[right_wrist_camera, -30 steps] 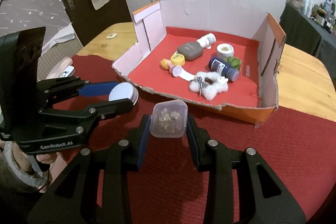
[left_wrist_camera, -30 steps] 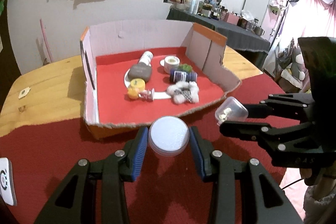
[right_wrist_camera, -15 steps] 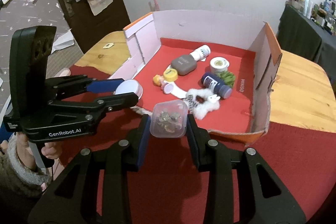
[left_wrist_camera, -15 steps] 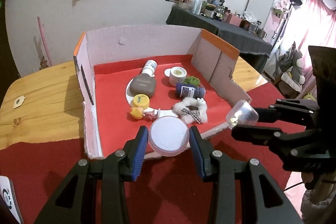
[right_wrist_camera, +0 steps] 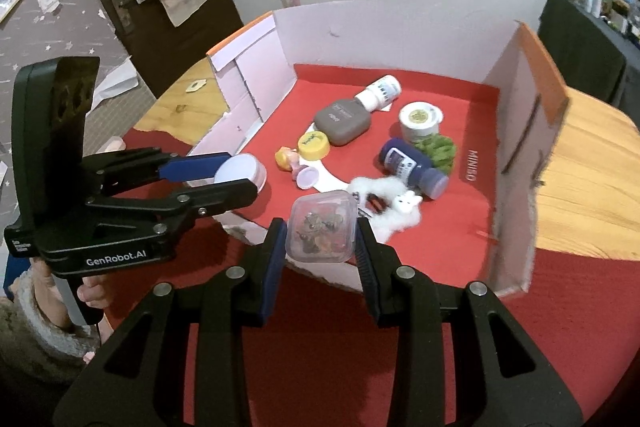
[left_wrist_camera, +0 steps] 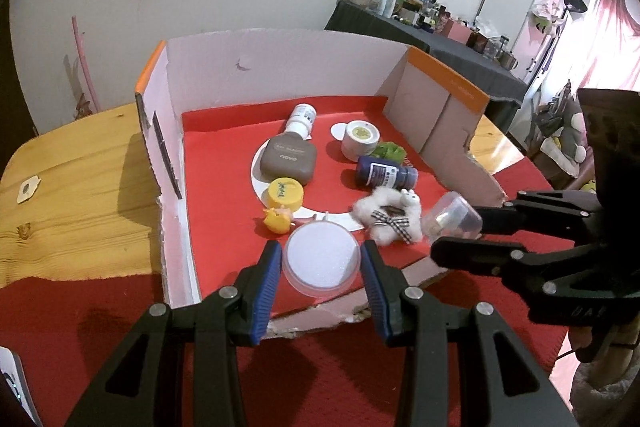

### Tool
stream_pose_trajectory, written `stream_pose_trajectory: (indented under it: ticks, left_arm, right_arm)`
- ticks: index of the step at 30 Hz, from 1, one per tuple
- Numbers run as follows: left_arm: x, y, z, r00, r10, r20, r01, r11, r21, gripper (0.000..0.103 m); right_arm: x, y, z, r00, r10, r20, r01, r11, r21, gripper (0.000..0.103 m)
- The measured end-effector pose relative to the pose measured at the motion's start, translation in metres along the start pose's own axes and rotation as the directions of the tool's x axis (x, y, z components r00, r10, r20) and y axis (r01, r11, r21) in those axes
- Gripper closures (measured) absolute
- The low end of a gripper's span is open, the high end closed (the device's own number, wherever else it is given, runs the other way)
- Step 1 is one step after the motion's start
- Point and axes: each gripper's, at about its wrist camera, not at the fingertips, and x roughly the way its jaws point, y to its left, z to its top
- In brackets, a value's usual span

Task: Organize objects
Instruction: 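Carry the white tin and clear plastic box with both grippers into the box, then lower the tin and plastic box onto the box floor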

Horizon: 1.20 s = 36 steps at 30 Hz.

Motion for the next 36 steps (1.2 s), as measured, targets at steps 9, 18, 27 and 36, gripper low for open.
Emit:
stream_pose_trajectory:
  ticks: [9, 18, 27, 36]
  left_arm:
    - [0.012, 0.007, 0.003, 0.999, 0.005, -0.039, -0.005, 1.000, 0.004, 0.061]
    - [0.021, 0.012, 0.007, 0.998, 0.005, -0.070, -0.005, 1.000, 0.005, 0.061]
    - [0.033, 0.008, 0.007, 0.995, 0.005, -0.104, -0.002, 1.000, 0.025, 0.061]
    - [0.043, 0.006, 0.009, 0.992, 0.007, -0.123, -0.004, 1.000, 0.024, 0.061]
  right_arm:
    - [0.027, -0.002, 0.008, 0.997, 0.050, -0.065, -0.049, 0.999, 0.014, 0.070]
    - [0.046, -0.005, 0.016, 0.990, 0.071, -0.118, -0.069, 0.997, 0.023, 0.070]
    - [0.056, -0.015, 0.013, 0.987, 0.067, -0.144, -0.062, 0.997, 0.039, 0.070]
    - [0.048, -0.043, 0.014, 0.992, -0.023, -0.121, 0.031, 0.997, 0.064, 0.070]
